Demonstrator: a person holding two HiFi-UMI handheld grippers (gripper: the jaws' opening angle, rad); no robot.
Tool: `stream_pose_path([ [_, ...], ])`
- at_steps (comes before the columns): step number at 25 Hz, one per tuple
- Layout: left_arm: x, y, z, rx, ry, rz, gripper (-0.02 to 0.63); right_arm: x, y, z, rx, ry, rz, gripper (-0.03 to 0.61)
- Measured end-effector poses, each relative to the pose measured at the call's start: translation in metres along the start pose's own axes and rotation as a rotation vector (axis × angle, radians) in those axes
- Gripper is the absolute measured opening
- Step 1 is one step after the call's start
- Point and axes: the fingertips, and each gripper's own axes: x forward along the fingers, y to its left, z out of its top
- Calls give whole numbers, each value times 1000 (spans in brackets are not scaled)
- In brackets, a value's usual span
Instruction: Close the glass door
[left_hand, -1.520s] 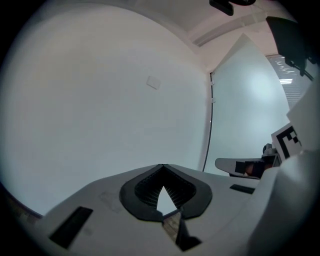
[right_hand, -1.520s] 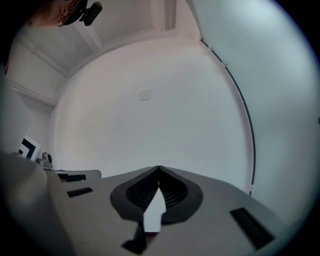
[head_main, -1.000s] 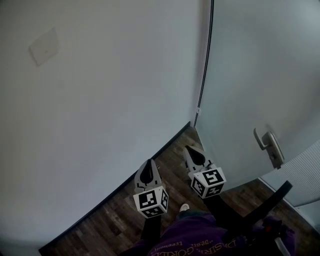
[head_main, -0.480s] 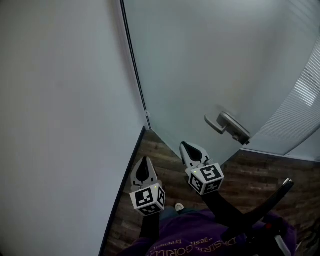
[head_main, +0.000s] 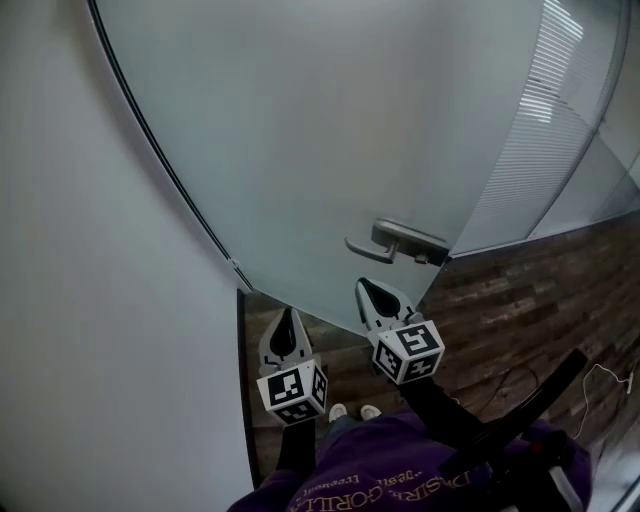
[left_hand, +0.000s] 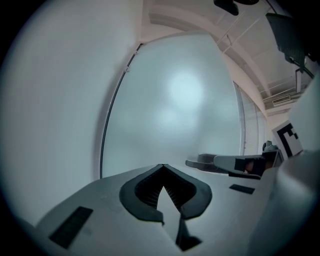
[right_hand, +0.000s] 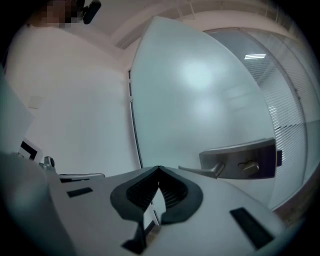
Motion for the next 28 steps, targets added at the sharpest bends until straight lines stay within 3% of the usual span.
stream_pose_path([
  [4, 26, -22, -4, 11, 20, -153, 2, -4, -21, 0, 6, -14, -108, -3],
  [9, 57, -68, 5, 39, -7, -432, 2, -13, -49, 8, 14, -38, -228, -3],
  [12, 76, -93, 0, 122, 22, -510, 2, -31, -66, 16, 36, -66, -315, -3],
  [15, 91, -117, -4, 264, 16, -579, 2, -46, -81, 22, 38, -86, -381, -3],
  [17, 101, -133, -7, 408, -24, -630, 5, -54, -91, 20, 46, -91, -421, -3],
  [19, 108, -143, -12, 570, -57, -665, 42, -64, -99, 18, 49, -96, -458, -3],
  [21, 113, -149, -20, 673, -62, -697, 80, -72, -107, 16, 49, -103, -489, -3],
  [25, 119, -152, -33, 850, -53, -731, 119, -86, -118, 14, 52, -118, -536, -3],
  [28, 129, -148, -45, 1001, -63, -708, 189, -92, -122, 8, 61, -119, -550, -3],
])
